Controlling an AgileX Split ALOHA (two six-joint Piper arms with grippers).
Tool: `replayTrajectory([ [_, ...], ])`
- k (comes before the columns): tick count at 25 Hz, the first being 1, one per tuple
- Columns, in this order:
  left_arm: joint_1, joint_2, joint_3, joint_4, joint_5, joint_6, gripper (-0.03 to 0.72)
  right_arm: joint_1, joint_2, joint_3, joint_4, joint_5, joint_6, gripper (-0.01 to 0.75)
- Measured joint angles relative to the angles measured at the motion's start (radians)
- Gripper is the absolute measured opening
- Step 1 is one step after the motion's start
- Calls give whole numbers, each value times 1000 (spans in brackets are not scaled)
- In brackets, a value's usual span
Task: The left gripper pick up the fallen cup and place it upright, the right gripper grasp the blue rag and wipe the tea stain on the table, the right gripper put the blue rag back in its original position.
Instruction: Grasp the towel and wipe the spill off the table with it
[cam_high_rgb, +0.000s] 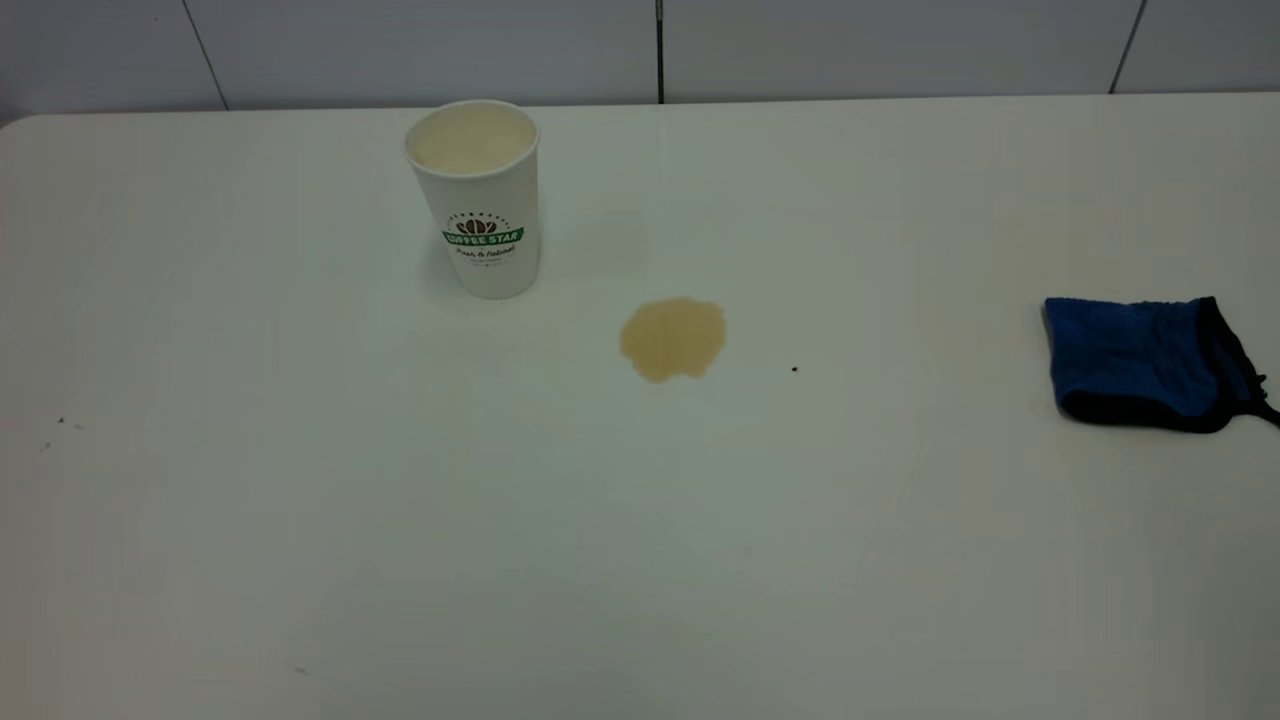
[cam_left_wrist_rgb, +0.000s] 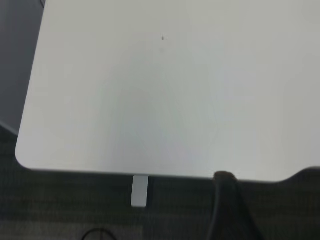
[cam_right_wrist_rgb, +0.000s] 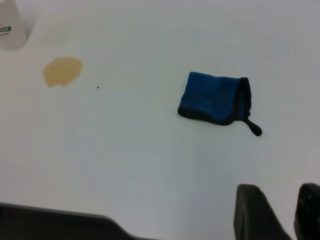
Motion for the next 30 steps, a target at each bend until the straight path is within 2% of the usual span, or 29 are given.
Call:
replayTrajectory([
  [15, 0, -136, 2, 0, 10, -2, 465, 0, 0, 0, 0, 0, 0, 238],
  [30, 0, -139, 2, 0, 11, -1, 465, 0, 0, 0, 0, 0, 0, 238],
])
